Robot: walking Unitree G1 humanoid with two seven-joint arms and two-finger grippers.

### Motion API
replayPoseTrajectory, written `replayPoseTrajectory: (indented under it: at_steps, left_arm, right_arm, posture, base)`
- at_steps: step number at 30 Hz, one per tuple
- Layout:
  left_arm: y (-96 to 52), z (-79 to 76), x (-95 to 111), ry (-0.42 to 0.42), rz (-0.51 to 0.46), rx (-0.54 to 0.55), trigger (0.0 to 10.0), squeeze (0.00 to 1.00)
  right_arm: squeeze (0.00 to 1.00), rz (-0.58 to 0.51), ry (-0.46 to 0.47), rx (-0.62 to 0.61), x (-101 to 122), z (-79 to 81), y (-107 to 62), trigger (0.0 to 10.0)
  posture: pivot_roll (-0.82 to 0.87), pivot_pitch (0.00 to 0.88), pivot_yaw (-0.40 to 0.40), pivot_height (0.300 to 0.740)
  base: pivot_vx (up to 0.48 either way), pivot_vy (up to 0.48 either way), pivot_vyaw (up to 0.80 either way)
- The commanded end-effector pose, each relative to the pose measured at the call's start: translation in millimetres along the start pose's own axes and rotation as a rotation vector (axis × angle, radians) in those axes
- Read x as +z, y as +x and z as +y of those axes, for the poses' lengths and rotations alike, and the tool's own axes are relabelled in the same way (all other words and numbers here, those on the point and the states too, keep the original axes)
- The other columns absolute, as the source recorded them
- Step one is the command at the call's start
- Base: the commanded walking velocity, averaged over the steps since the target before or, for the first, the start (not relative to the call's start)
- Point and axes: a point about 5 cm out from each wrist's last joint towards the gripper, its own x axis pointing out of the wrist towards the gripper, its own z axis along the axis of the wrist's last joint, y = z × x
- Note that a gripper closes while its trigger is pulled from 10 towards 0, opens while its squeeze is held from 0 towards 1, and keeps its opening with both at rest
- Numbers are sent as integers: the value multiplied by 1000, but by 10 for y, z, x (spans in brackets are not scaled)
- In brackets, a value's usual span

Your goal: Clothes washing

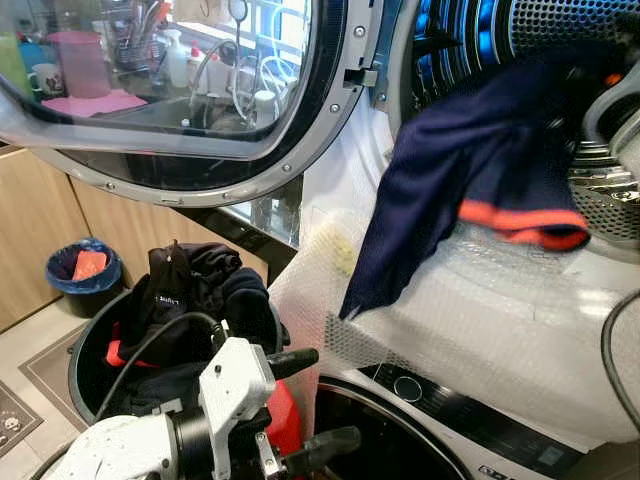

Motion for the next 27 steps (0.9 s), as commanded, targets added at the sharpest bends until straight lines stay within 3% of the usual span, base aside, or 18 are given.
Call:
replayPoseTrajectory:
  at_steps: [1,3,4,7,13,18,20,27]
  left_arm:
    - [1,-59,42,-3,-12,-15,10000,0]
    - [-1,-85,36,-13,-9,-7,10000,0]
    - [-8,-121,26,-27,1,6,10000,0]
    - [-19,-153,25,-43,6,22,10000,0]
    - [-37,-162,30,-67,6,56,10000,0]
    - [-20,-168,45,-78,-5,64,10000,0]
    - [-11,-186,39,-87,-3,73,10000,0]
    - [-16,-207,51,-99,2,88,10000,0]
  right_arm:
    - [0,-81,50,-63,205,-86,-29,10000]
    - [0,-145,103,-113,329,-117,-47,10000]
    - [0,-215,196,-164,472,-172,-78,10000]
    - [0,-282,274,-199,589,-211,-110,10000]
    - [0,-307,303,-181,617,-103,-97,10000]
    - [0,-254,193,-154,426,137,-25,10000]
    - [0,-171,2,-110,74,404,41,10000]
    - [0,-63,-147,-70,-340,568,63,10000]
  posture:
    - [124,19,-158,740]
    - [122,35,-159,740]
    - [126,43,-163,740]
    - [131,54,-168,740]
    - [130,67,-168,740]
    - [128,71,-168,740]
    - [130,73,-170,740]
    - [136,86,-175,740]
  base:
    - [0,0,0]
    - [0,0,0]
    - [0,0,0]
    - [0,0,0]
    - [0,0,0]
    - [0,0,0]
    - [0,0,0]
    - [0,0,0]
